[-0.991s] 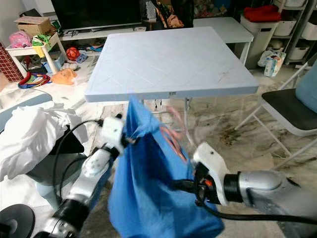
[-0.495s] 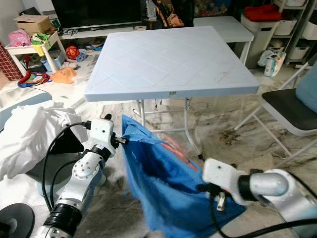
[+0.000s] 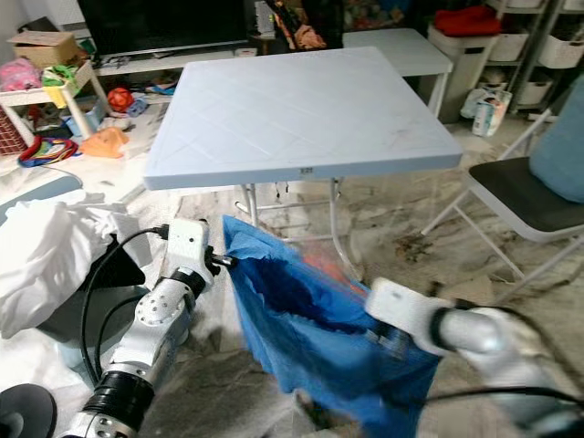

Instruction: Hang hanger

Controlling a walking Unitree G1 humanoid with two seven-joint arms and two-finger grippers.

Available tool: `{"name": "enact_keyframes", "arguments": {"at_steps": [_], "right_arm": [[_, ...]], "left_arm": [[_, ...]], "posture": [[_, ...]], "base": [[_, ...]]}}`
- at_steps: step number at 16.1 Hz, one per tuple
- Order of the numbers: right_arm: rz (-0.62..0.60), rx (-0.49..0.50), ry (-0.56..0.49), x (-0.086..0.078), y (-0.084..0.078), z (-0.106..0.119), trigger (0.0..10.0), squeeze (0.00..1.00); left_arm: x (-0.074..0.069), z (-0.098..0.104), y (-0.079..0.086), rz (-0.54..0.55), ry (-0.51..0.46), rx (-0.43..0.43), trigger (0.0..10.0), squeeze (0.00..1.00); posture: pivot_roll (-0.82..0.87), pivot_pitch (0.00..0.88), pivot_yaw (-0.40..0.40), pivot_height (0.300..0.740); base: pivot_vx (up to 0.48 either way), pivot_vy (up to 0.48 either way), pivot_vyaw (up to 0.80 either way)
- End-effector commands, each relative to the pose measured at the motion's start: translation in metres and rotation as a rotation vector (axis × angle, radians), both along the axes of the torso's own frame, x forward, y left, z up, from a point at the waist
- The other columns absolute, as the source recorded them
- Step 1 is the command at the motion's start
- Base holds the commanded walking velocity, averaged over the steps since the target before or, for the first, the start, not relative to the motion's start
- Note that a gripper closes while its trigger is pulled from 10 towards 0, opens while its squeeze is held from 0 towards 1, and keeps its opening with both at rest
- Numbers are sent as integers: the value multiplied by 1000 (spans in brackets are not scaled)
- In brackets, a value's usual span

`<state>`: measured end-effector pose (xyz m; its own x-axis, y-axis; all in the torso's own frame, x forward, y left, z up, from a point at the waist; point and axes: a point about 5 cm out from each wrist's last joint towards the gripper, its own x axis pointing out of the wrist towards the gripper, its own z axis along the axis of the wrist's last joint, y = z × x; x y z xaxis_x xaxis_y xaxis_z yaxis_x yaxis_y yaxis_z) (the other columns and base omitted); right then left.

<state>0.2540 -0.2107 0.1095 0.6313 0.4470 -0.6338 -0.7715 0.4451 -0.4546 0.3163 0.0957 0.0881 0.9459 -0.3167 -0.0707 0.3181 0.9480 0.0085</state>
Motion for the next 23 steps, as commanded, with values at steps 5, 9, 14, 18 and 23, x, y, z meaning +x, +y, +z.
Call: {"name": "enact_keyframes", "arguments": {"at_steps": [5,9,14,18,23], "right_arm": [[-137,13,-79,15,14,0,10000,0],[-146,-185,-51,9,-26,-12,10000,0],[-130,-200,1,2,-37,-17,10000,0],[-295,12,58,13,-39,-1,10000,0],[-349,470,103,23,13,25,10000,0]], "left_arm": [[-8,-5,-20,-98,31,55,10000,0],[0,3,5,-15,21,38,10000,0],[-1,-1,10,-3,36,51,10000,0],[-3,-2,1,-23,31,53,10000,0],[-11,10,-22,-96,-77,40,10000,0]], "posture": [[-233,0,47,740],[-234,0,47,740],[-236,0,51,740],[-242,0,52,740],[-223,0,52,740]], "base": [[0,0,0],[0,0,0],[0,0,0],[0,0,0],[0,0,0]]}}
